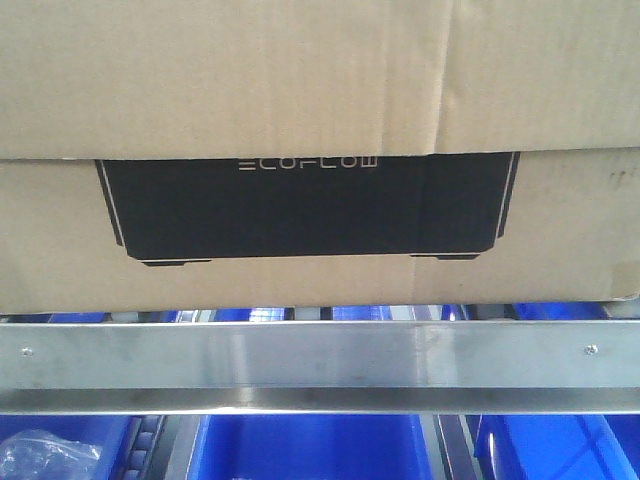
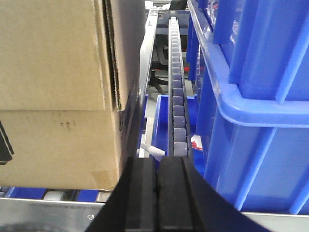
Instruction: Grab box from left shelf to table start
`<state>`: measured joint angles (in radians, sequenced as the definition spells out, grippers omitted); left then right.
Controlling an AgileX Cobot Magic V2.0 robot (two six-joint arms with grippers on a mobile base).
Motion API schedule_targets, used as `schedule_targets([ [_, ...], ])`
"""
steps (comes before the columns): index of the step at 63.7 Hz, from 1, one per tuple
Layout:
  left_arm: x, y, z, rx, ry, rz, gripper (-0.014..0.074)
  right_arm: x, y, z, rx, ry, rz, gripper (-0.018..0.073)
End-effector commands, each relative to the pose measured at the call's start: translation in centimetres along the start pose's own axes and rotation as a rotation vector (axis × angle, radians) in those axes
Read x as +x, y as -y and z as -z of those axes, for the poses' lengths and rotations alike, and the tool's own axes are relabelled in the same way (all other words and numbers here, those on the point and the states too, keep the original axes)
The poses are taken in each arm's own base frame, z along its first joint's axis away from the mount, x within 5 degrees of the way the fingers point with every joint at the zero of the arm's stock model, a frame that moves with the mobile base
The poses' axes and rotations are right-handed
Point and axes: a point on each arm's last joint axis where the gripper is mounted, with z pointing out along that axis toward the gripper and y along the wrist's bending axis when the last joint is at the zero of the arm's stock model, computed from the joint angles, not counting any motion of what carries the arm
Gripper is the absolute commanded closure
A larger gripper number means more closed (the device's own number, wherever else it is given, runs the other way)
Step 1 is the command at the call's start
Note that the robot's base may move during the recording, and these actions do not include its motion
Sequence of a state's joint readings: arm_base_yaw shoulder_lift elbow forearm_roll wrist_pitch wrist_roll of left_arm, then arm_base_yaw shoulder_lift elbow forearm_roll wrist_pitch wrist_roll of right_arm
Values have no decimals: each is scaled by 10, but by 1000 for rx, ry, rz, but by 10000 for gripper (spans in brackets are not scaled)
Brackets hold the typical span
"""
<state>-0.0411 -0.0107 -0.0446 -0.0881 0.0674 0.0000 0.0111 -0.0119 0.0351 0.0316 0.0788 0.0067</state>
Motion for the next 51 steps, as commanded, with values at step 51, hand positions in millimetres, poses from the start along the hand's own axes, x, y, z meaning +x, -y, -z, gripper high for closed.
schedule_targets([
  [51, -164, 15, -43, 19, 61, -15, 699, -17, 0, 3, 3, 128, 12, 511],
])
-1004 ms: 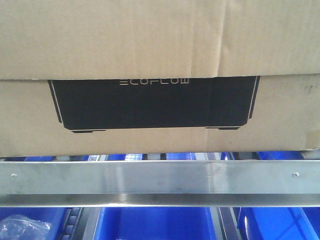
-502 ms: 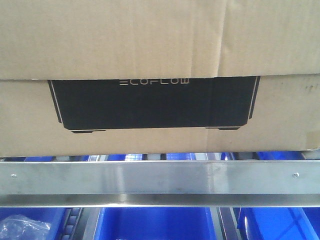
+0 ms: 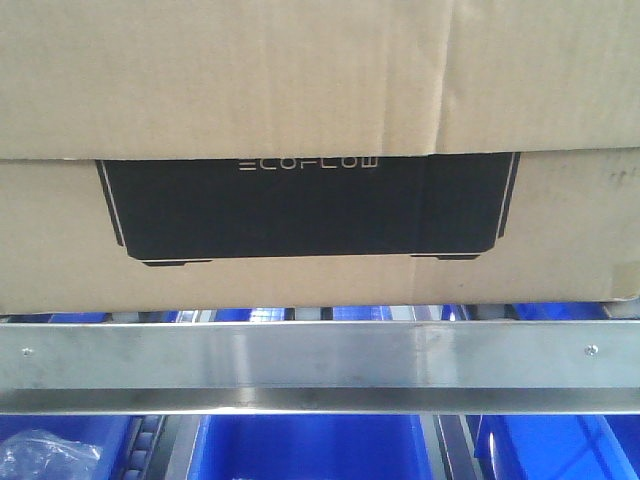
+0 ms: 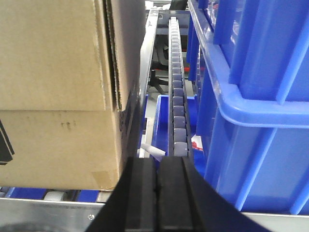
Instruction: Grab box from left shelf to table start
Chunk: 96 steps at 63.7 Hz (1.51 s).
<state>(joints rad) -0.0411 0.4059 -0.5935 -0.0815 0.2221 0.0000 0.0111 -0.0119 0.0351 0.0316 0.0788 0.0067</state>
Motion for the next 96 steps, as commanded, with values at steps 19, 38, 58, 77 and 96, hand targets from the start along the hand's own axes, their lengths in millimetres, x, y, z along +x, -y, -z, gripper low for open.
schedule_targets([
  [19, -69, 5, -32, 3, 35, -36, 699, -17, 0, 3, 3, 128, 12, 511],
  [38, -87, 21, -70, 96, -72, -43, 698, -17, 0, 3, 3, 128, 12, 511],
  [58, -79, 47, -101, 215, -145, -92, 547, -17, 0, 3, 3, 128, 12, 511],
  [77, -71, 50, -117, 212, -190, -80, 355, -17, 0, 3, 3, 128, 12, 511],
  [96, -65, 51, -155, 115, -373, -39, 355, -17, 0, 3, 3, 128, 12, 511],
])
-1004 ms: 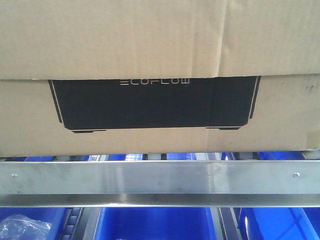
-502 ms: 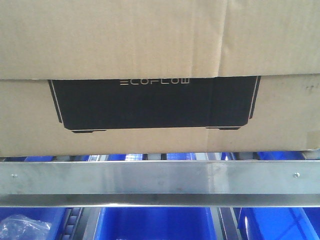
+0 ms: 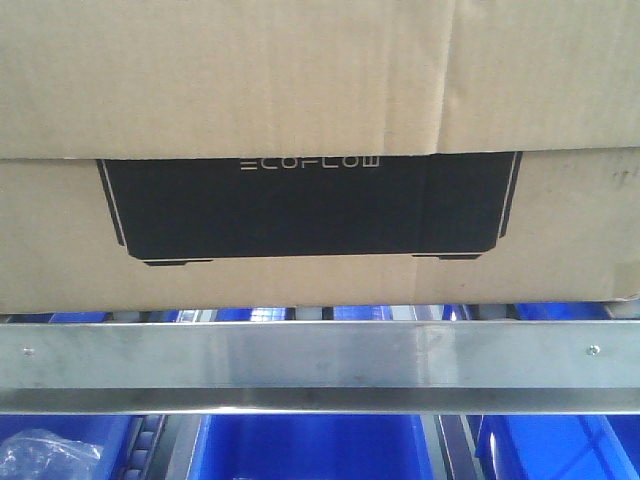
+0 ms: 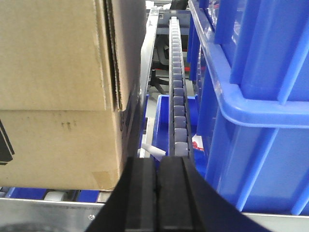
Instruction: Grab box from left shelf to table start
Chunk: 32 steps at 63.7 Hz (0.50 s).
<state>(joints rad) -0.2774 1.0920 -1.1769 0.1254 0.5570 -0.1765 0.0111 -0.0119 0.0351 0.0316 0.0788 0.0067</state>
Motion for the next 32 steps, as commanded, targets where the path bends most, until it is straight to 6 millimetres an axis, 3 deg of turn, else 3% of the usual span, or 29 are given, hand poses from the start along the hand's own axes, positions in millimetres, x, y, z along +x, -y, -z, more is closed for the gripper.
schedule_targets([
  [1, -20, 2, 0, -5, 62, 20, 355, -17, 0, 3, 3, 128, 12, 511],
  [32, -28, 2, -52, -84, -246, 85, 355, -17, 0, 3, 3, 128, 12, 511],
])
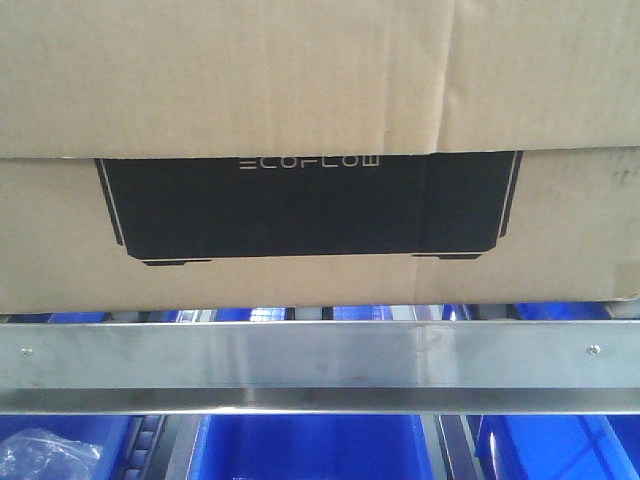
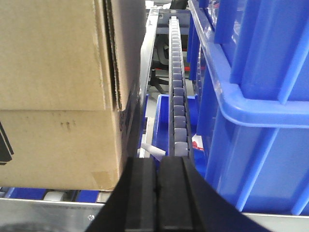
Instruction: Grab box from left shelf to table start
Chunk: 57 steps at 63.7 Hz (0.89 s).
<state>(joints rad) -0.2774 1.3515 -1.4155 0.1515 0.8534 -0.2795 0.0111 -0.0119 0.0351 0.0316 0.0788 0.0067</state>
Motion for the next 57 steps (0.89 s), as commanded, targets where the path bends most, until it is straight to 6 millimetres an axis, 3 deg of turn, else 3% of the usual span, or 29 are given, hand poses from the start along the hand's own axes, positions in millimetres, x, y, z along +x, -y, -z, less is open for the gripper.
schedule_targets([
  [1, -16, 2, 12, 2, 49, 7, 355, -17, 0, 3, 3, 128, 12, 511],
  [21, -19, 5, -1, -12, -36, 15, 355, -17, 0, 3, 3, 128, 12, 511],
  [57, -17, 6, -8, -5, -64, 23, 381, -17, 0, 3, 3, 128, 12, 511],
])
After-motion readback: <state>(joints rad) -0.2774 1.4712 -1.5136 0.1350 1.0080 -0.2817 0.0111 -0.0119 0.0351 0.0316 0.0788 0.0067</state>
